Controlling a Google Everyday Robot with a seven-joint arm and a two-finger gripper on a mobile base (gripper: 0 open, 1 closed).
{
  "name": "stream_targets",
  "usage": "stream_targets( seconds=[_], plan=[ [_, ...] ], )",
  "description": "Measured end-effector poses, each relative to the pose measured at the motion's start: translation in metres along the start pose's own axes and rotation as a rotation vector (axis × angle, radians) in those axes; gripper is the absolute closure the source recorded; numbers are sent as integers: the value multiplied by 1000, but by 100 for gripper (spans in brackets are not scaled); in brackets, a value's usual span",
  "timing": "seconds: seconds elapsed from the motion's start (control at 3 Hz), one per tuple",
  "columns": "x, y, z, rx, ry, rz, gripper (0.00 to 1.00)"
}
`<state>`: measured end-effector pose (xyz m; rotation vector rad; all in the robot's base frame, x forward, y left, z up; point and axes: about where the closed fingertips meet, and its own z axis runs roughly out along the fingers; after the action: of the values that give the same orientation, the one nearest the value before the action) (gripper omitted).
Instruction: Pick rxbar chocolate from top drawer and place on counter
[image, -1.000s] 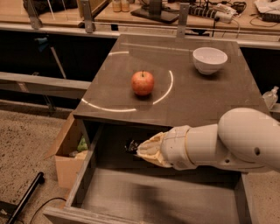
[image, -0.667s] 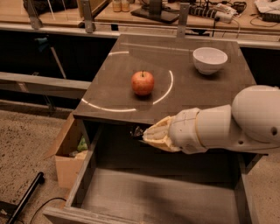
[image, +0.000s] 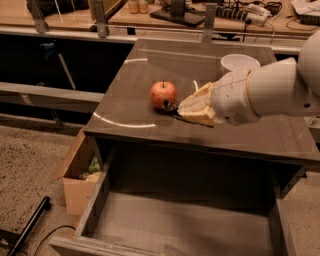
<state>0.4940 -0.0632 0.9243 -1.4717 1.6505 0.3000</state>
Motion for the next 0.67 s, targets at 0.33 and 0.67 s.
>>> stream_targets(
  seconds=[0.33, 0.67],
  plan=[
    [-8, -37, -1, 34, 30, -68, 100],
    [10, -62, 8, 61, 95, -94, 100]
  ],
)
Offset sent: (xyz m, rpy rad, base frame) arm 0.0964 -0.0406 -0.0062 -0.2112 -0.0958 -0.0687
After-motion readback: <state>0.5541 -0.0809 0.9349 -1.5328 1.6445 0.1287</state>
